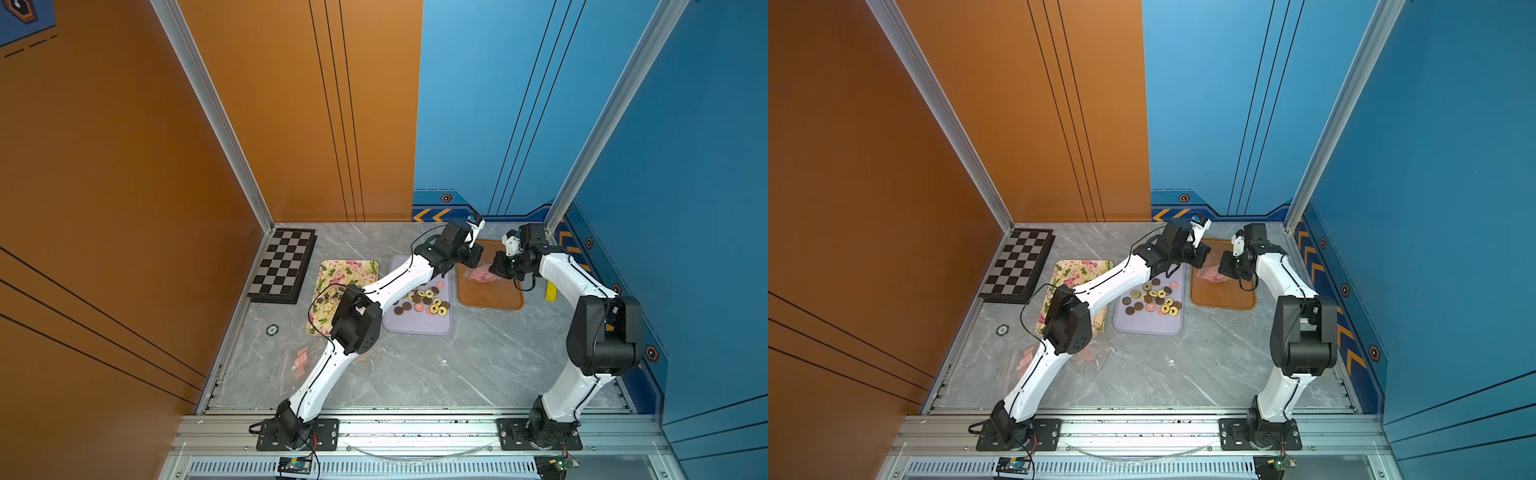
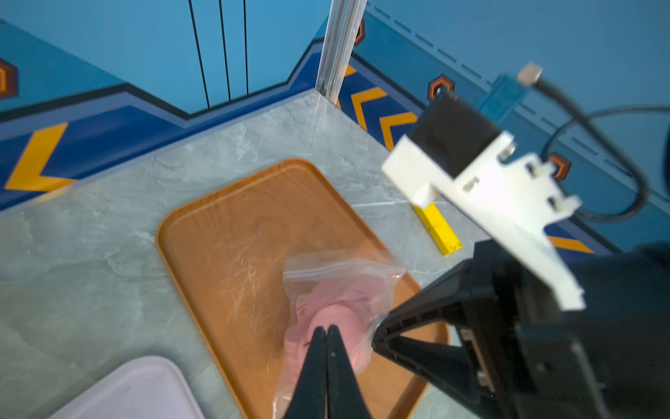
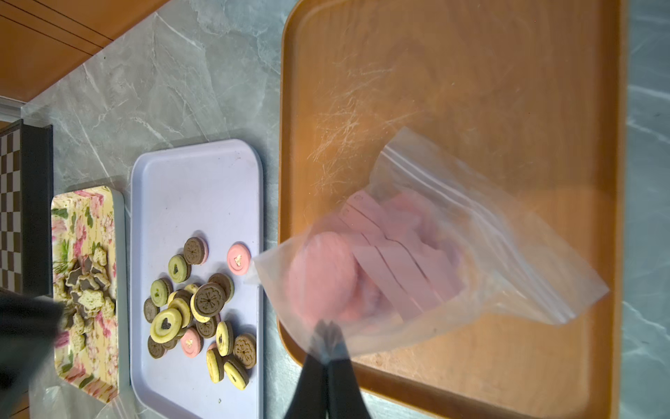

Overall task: Pour cookies out of the ziploc bag
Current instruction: 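Pour the cookies out of the ziploc bag onto the tray.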

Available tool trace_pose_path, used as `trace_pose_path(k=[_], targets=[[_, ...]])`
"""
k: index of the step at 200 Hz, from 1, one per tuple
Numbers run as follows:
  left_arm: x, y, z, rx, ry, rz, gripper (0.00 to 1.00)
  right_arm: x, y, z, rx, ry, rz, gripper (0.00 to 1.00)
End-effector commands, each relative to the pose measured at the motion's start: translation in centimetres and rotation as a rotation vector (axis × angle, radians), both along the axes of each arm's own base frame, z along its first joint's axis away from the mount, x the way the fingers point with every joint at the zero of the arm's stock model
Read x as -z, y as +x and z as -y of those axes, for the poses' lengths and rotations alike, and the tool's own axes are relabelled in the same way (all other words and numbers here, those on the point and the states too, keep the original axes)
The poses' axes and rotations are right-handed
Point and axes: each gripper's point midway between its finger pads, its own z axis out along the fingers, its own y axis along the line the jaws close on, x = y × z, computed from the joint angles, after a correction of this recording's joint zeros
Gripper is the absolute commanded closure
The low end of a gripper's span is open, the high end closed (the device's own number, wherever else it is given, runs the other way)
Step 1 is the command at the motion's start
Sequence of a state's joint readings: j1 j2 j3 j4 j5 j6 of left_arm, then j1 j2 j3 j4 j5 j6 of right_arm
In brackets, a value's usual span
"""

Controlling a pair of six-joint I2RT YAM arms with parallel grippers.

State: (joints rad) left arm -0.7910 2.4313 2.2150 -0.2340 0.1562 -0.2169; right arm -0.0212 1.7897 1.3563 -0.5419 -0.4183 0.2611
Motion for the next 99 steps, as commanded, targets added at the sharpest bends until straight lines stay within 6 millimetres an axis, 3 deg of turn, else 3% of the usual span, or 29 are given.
trace_pose_path(k=[1,33,99], targets=[[5.5,-3.5,-0.7,0.054,0.066,-0.100,0.80,-0.8,0.3,-0.7,-0.024,0.052,0.008,1.00],[4.9,-2.9,-2.1,0.019,-0.035,-0.118,0.69,-1.0,0.3,-0.5,-0.021,0.044,0.014,1.00],[4.0,-2.6,-1.8,0.049,-0.105,-0.104,0.62,-1.1,0.0,-0.3,-0.019,0.035,0.018,1.00]])
